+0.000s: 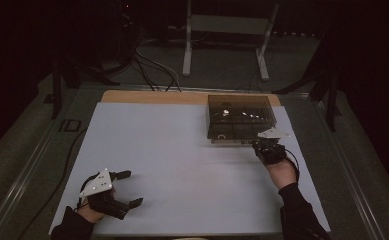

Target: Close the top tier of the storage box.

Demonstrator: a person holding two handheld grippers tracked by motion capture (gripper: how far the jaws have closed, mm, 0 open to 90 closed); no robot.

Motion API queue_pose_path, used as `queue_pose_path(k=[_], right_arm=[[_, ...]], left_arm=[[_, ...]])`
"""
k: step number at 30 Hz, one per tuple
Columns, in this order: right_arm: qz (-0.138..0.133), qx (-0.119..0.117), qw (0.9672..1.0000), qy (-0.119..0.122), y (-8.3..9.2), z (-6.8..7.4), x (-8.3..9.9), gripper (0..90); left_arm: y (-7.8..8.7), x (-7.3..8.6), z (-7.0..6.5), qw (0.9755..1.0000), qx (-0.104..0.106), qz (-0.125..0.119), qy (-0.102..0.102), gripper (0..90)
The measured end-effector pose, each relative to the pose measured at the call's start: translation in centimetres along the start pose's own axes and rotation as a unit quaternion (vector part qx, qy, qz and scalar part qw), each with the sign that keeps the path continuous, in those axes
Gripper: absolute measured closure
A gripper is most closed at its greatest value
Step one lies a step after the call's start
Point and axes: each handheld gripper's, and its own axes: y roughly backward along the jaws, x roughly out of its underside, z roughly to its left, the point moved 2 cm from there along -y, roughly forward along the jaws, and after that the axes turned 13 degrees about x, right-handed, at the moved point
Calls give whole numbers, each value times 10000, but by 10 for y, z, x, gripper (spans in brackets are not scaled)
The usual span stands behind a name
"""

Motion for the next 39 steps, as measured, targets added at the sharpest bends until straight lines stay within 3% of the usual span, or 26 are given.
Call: queue_pose_path(k=[39], right_arm=[[-66,25,10000,-62,-8,-1,-16,898]], left_arm=[[0,0,0,10000,-7,9,-2,11]])
